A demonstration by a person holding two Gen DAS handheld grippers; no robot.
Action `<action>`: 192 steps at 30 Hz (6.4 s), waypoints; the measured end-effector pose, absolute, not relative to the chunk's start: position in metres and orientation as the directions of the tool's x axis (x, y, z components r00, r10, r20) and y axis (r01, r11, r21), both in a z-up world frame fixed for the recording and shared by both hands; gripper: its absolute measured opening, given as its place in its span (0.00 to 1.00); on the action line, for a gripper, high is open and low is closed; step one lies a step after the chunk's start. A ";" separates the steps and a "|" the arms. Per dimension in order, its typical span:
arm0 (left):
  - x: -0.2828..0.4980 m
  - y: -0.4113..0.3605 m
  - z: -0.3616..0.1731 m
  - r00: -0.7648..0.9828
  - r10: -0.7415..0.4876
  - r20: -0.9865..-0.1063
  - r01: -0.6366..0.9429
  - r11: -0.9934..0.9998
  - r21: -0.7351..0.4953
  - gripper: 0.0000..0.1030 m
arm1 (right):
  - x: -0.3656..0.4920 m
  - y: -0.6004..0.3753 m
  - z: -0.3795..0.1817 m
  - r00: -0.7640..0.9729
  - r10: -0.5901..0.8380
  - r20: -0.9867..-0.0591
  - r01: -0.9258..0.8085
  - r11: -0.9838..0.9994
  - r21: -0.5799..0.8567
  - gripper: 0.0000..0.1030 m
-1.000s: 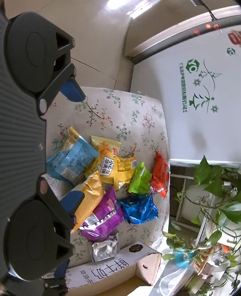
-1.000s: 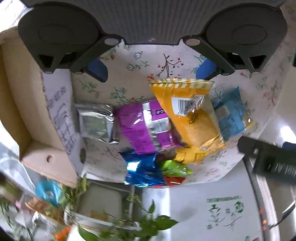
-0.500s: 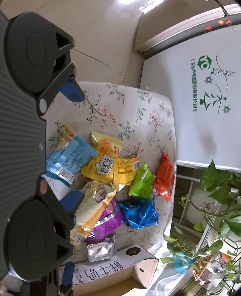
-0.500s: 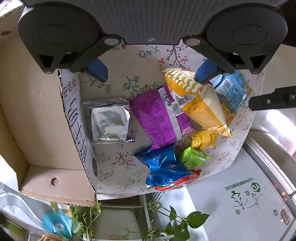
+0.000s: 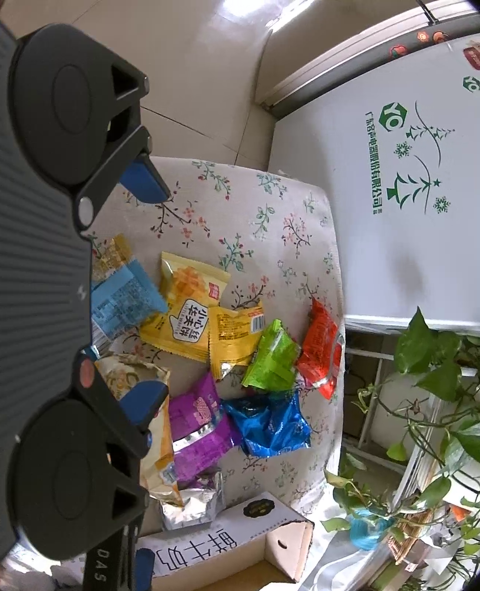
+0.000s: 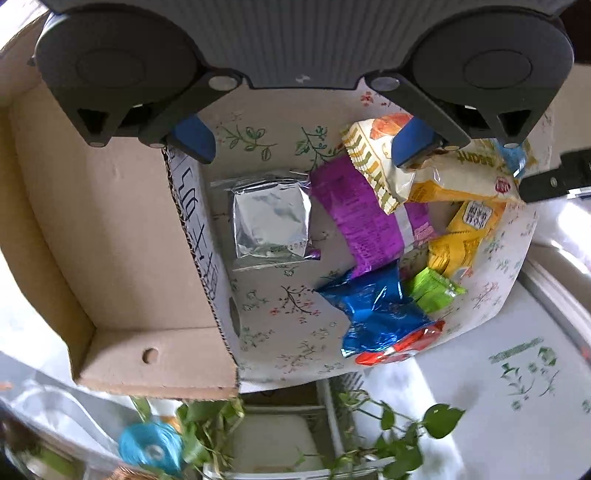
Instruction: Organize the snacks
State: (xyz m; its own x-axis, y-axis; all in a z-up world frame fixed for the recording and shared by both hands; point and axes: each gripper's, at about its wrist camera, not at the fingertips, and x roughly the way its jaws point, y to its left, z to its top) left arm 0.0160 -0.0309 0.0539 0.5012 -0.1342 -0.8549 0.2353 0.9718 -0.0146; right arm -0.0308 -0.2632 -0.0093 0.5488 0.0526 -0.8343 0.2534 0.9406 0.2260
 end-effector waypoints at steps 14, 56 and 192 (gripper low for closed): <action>0.015 -0.033 0.046 0.475 -0.103 -0.874 0.212 0.977 0.001 0.99 | -0.020 -0.227 0.014 0.577 -0.057 -0.815 0.279 0.951 0.131 1.00; 0.003 -0.033 0.045 0.514 -0.046 -0.856 0.198 0.978 0.067 0.98 | -0.013 -0.213 0.024 0.564 -0.123 -0.816 0.259 0.965 0.034 1.00; -0.002 -0.022 -0.021 0.403 -0.080 -0.912 0.194 0.981 -0.001 1.00 | -0.068 -0.148 -0.038 0.421 0.187 -0.888 -0.411 0.911 -0.003 1.00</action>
